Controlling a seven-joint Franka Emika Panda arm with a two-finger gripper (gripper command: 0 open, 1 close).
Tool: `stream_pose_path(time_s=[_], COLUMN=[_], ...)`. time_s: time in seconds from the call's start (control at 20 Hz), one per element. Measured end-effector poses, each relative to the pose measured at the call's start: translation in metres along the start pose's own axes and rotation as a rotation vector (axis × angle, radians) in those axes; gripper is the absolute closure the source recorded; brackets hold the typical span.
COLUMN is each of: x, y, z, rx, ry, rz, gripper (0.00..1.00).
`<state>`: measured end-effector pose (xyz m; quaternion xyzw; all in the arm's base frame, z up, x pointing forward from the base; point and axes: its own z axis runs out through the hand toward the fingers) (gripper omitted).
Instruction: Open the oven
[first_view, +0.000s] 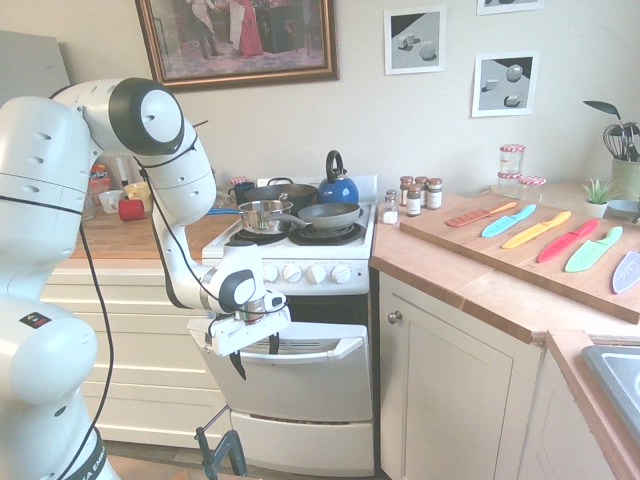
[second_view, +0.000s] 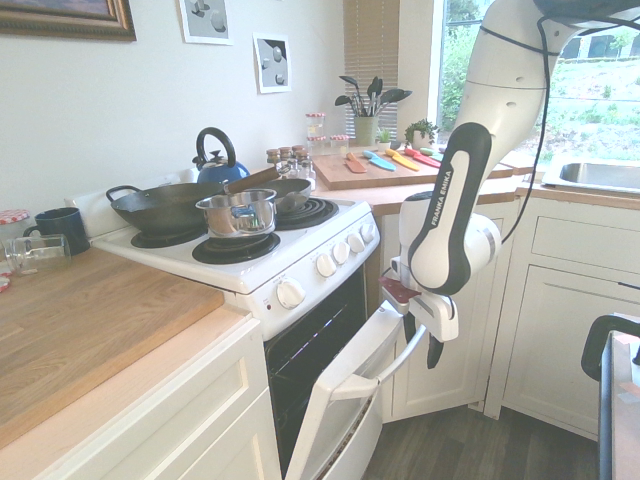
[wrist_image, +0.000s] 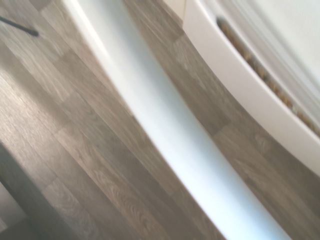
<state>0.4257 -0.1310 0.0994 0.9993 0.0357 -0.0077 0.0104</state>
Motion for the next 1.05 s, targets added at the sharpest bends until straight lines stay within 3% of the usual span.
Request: stream_pose_path(time_s=[0.35, 0.6, 0.85, 1.05], x=[-0.060, -0.141, -0.089, -0.053], y=[0.020, 0.061, 0.046, 0.005], z=[0.019, 0.014, -0.058, -0.126], rx=[0.046, 0.051, 0.021, 0.048], ry=[-0.007, -0.065, 0.052, 0.051], rz=[0.032, 0.177, 0.205, 0.293], gripper=[0.00, 0.00, 0.00, 0.00])
